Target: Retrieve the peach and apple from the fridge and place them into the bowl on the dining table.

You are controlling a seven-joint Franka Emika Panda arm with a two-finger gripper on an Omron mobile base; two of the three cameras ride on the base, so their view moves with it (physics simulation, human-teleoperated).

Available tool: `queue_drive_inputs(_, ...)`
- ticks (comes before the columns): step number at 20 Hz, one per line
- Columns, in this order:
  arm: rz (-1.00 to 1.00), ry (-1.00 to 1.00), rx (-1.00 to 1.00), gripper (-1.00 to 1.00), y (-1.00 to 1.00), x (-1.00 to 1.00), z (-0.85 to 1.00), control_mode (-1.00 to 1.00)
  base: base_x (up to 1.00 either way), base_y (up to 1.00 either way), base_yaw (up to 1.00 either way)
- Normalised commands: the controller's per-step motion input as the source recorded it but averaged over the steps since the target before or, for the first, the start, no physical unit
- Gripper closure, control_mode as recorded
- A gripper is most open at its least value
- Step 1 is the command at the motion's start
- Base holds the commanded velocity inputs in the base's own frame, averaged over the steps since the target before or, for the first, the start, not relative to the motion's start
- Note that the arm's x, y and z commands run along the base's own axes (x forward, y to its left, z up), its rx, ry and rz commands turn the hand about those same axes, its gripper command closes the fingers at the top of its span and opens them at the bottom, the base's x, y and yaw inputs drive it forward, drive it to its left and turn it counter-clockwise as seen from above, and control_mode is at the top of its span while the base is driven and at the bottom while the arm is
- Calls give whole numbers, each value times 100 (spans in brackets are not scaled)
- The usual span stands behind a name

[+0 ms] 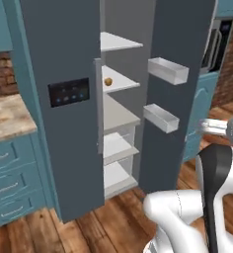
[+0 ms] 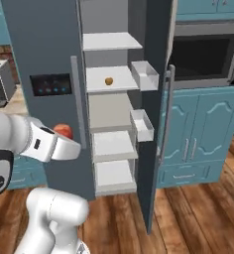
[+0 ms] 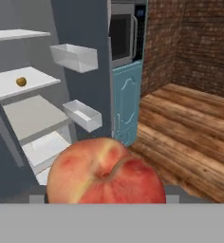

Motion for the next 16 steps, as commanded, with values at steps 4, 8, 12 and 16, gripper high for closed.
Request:
queue_drive_inputs(4, 0, 0, 0, 100, 0, 0, 0, 100, -41, 32, -75)
queue_drive_inputs(8, 0, 0, 0, 100, 0, 0, 0, 100, -39, 28, -78)
queue_drive_inputs(12, 0, 0, 0, 100, 0, 0, 0, 100, -59, 32, -74)
queue_drive_inputs(16, 0, 0, 0, 100, 0, 0, 0, 100, -99, 32, -66)
